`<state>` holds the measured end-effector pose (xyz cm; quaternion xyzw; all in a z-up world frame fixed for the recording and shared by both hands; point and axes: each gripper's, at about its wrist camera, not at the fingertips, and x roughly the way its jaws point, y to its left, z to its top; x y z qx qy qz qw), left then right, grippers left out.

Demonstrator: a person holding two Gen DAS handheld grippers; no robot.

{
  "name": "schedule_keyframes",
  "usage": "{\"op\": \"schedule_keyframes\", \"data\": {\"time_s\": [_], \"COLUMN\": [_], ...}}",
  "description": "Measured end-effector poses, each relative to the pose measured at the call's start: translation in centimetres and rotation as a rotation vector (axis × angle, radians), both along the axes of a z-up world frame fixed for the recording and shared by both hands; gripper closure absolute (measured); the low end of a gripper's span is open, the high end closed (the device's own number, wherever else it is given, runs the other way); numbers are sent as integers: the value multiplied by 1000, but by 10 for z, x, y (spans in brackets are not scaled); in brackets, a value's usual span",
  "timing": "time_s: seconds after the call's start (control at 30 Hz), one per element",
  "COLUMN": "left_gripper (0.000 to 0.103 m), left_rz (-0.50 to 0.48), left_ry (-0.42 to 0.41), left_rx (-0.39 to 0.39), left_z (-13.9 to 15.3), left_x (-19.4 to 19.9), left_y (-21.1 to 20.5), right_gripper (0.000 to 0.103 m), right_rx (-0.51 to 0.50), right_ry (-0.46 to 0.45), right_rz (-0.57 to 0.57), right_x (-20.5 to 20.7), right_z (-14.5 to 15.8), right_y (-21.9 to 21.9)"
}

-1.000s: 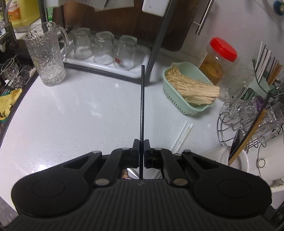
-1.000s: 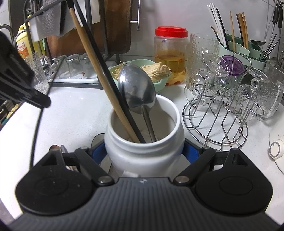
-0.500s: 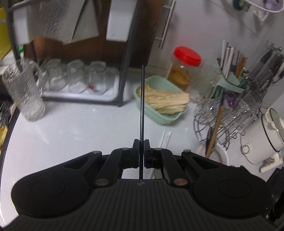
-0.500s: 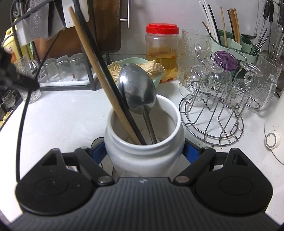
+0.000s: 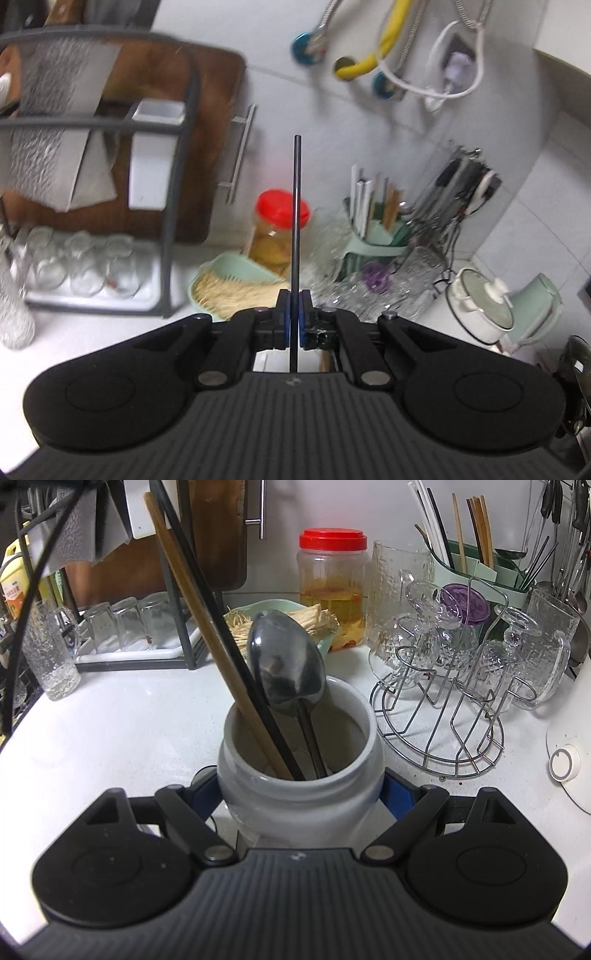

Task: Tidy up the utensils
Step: 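Lift the second black chopstick and carry it over the white mug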

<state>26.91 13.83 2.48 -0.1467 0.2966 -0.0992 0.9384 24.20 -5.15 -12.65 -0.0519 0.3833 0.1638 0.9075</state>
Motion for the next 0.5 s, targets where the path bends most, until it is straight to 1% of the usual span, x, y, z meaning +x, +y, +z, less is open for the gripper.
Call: {"op": "schedule_keyframes", "data": {"time_s": [0.13, 0.5], "left_gripper": [98, 98], "left_rz": [-28, -154], "left_ry": [-48, -115], "left_rx": [-23, 15], "left_z": [9, 18], "left_x": [-5, 14], "left_y": [-4, -38], "right_gripper": [12, 12], "right_rx": [1, 1], "right_ry": [3, -5], "right_rz": [-2, 30], "right_x": [0, -7], "right_z": [0, 0], "right_y": [0, 3]}}
